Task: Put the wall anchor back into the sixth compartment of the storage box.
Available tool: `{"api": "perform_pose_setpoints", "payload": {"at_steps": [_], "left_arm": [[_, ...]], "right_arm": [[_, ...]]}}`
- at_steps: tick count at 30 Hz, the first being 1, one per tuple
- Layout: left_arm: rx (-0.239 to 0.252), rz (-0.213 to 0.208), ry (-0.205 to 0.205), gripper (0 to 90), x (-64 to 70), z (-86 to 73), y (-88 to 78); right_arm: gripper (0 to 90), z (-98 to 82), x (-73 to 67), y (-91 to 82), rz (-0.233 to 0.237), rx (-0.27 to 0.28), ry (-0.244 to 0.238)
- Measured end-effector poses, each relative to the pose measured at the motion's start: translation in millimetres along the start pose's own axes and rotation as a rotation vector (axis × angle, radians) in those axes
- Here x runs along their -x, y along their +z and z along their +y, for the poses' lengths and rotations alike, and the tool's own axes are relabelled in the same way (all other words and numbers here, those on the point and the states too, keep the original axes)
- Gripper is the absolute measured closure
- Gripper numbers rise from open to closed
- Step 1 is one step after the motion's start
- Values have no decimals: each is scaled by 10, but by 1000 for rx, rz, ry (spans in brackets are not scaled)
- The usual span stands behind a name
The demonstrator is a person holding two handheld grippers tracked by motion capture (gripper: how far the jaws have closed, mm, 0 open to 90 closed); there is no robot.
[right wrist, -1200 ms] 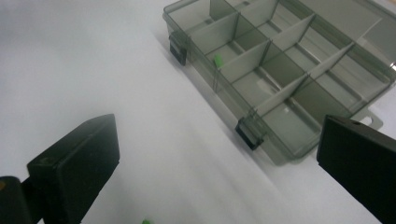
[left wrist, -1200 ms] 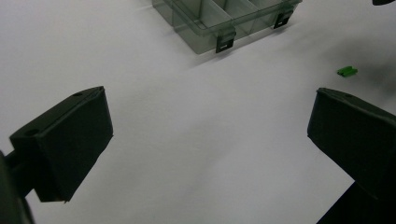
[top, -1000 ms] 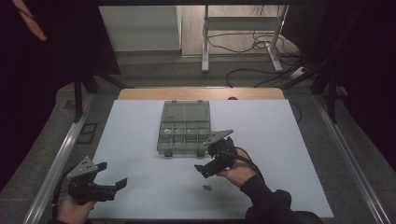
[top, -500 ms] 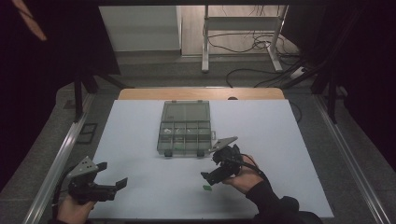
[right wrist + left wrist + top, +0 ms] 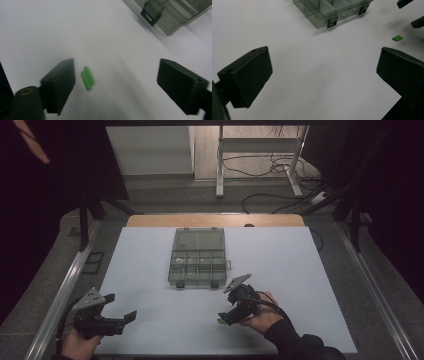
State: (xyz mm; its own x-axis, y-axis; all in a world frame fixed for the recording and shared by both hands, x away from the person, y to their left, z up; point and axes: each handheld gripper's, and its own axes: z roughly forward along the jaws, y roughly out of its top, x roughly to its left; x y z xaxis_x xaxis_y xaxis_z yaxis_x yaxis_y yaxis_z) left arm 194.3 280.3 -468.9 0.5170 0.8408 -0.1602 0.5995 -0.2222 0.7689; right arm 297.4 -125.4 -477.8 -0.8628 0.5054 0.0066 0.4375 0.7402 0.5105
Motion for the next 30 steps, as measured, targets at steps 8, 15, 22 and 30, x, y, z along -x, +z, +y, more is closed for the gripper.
{"api": "perform_pose_setpoints", "payload": {"at_steps": [8, 15, 22, 30], "left_arm": [[-2, 0, 3, 9, 4, 2, 3], [-3, 0, 4, 10, 3, 1, 2], [-5, 0, 6, 10, 5, 1, 3], [-6, 2, 7, 11, 6, 1, 4]], "right_arm": [[371, -15, -5, 103, 54, -50, -12], [521, -1, -36, 192, 81, -86, -42], [652, 11, -71, 241, 105, -110, -80], [745, 28, -90, 283, 113, -140, -113]]}}
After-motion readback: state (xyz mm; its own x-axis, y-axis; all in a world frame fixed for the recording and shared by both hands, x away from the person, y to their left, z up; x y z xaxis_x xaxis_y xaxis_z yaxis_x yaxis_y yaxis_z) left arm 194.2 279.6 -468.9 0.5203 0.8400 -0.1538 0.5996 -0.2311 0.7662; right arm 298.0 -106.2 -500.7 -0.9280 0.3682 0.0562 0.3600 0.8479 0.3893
